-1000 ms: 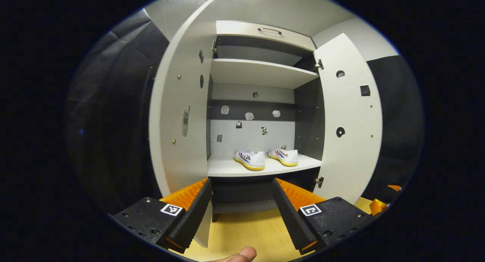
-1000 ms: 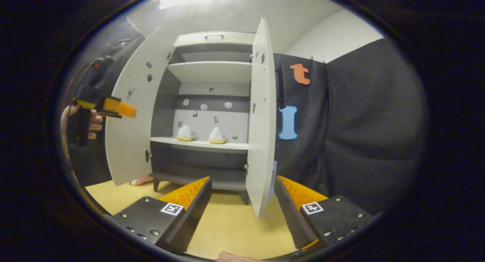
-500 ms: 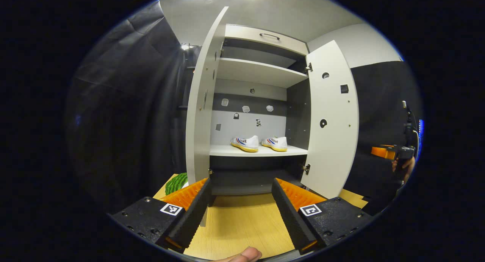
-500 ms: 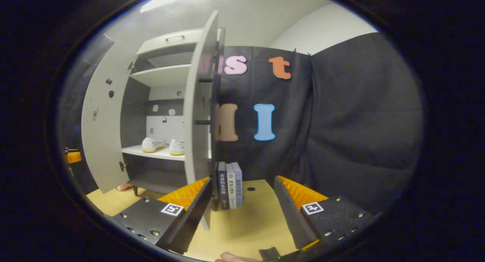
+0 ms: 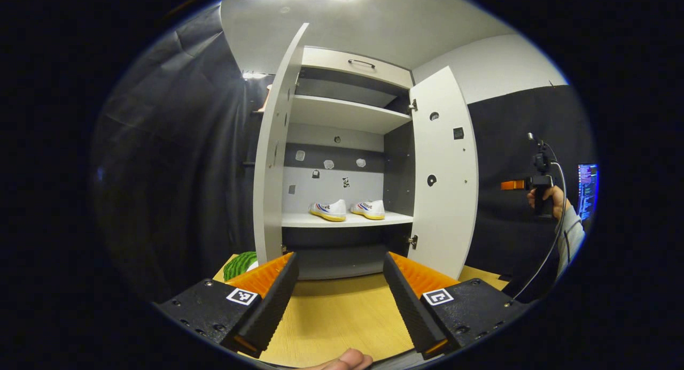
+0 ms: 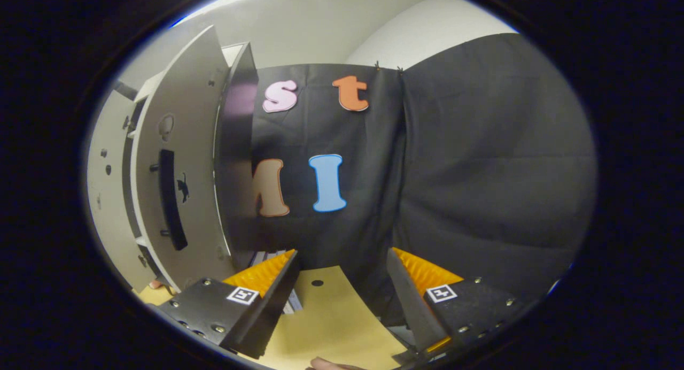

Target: Grab one shoe with the right hand and put it into the shoe cabinet, grab the other shoe with the left hand and put it into the shoe cabinet; then close the right door with the right hand and the left door with the left hand.

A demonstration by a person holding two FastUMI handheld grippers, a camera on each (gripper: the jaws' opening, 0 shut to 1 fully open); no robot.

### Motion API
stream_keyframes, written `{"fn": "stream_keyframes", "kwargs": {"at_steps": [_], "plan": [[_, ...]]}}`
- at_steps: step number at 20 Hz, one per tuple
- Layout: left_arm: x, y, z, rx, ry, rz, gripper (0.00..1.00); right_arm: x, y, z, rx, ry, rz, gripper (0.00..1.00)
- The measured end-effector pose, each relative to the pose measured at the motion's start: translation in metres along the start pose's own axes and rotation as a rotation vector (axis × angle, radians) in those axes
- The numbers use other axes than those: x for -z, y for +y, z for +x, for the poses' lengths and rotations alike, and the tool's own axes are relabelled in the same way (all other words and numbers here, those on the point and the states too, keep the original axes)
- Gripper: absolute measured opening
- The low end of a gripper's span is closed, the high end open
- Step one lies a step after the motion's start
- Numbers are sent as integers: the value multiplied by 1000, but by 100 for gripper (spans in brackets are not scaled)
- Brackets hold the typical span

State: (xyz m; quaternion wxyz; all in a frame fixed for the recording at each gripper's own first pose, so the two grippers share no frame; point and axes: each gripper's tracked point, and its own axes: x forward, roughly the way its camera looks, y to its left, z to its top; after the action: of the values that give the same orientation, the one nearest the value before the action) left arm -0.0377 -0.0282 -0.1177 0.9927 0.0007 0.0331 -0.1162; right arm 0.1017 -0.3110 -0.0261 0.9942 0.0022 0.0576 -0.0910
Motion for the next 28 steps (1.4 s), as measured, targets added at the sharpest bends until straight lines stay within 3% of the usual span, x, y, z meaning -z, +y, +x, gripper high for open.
{"fn": "stream_keyframes", "kwargs": {"at_steps": [4, 7, 12, 13, 16, 21, 22, 24, 28], "plan": [[-1, 8, -3, -16, -2, 10, 96, -13, 32, 15, -73, 3, -32, 98], [-7, 15, -5, -23, -32, 17, 96, -20, 80, 16, -164, -1, -38, 99], [-5, 28, -11, -46, -26, 28, 96, -18, 158, 6, -294, -11, -156, 99], [-6, 31, -13, -50, -28, 30, 96, -15, 165, 5, -287, -12, -175, 99], [-6, 40, -18, -66, -35, 36, 93, -28, 166, 0, -229, -46, -160, 87], [-7, 52, -25, -85, -35, 9, 96, -25, 177, -9, -205, -53, -124, 89], [-6, 54, -25, -90, -32, 3, 96, -24, 181, -10, -205, -53, -119, 87], [-5, 60, -27, -104, -27, 1, 96, -23, 192, -14, -218, -50, -104, 92], [-3, 67, -24, -127, -22, -10, 96, -20, 229, -22, -267, -62, -89, 87]]}}
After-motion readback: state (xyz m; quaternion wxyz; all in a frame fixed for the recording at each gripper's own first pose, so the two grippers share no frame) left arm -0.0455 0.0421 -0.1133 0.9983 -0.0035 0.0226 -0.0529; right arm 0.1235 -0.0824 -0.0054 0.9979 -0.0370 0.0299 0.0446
